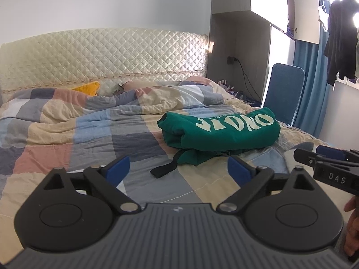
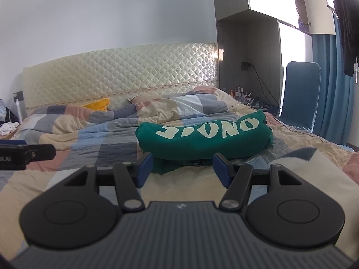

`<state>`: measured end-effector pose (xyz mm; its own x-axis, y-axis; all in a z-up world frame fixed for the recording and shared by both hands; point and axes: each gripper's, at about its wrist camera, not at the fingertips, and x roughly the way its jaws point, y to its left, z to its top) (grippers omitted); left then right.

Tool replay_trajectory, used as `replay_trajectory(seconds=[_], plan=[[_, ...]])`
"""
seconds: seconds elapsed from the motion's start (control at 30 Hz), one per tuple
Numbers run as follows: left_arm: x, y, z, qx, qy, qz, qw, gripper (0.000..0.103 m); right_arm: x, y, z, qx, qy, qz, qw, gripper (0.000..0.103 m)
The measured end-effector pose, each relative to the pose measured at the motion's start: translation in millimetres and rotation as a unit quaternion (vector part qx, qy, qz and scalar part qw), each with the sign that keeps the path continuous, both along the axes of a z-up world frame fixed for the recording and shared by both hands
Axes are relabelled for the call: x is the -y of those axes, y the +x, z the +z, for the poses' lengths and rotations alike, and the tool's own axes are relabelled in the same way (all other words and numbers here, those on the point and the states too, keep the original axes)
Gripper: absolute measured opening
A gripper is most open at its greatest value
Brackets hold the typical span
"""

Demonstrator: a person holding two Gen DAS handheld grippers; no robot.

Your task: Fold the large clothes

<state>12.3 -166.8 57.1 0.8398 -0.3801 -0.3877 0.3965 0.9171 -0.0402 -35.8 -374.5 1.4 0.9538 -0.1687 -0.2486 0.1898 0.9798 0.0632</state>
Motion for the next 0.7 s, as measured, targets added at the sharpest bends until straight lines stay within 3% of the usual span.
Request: replay_trajectory(seconds=[0.13, 0.2, 0.23, 0.7], plan=[[-2.0, -0.2, 0.8, 0.0, 0.005, 0.01, 0.9999, 0.101, 0.5, -1.0, 0.5, 0.0, -0.004, -0.003, 1.0, 0.083], [-4.0, 0.0, 0.8, -0.006, 0.002, 0.011, 0.9999, 0.101, -0.6, -1.2, 1.7, 0.004, -0.005, -0.006, 1.0, 0.1], [-4.8, -0.3, 1.0, -0.008, 0.0, 0.009, 0.9999, 0.102, -0.4, -2.0, 1.9, 0.005, -0.006, -0.007, 1.0, 0.103], [-8.9, -8.3, 9.7, -0.002, 0.001, 0.017, 0.9999, 0.102, 1.5, -2.2, 1.9, 0.005, 0.002, -0.005, 1.0, 0.103]])
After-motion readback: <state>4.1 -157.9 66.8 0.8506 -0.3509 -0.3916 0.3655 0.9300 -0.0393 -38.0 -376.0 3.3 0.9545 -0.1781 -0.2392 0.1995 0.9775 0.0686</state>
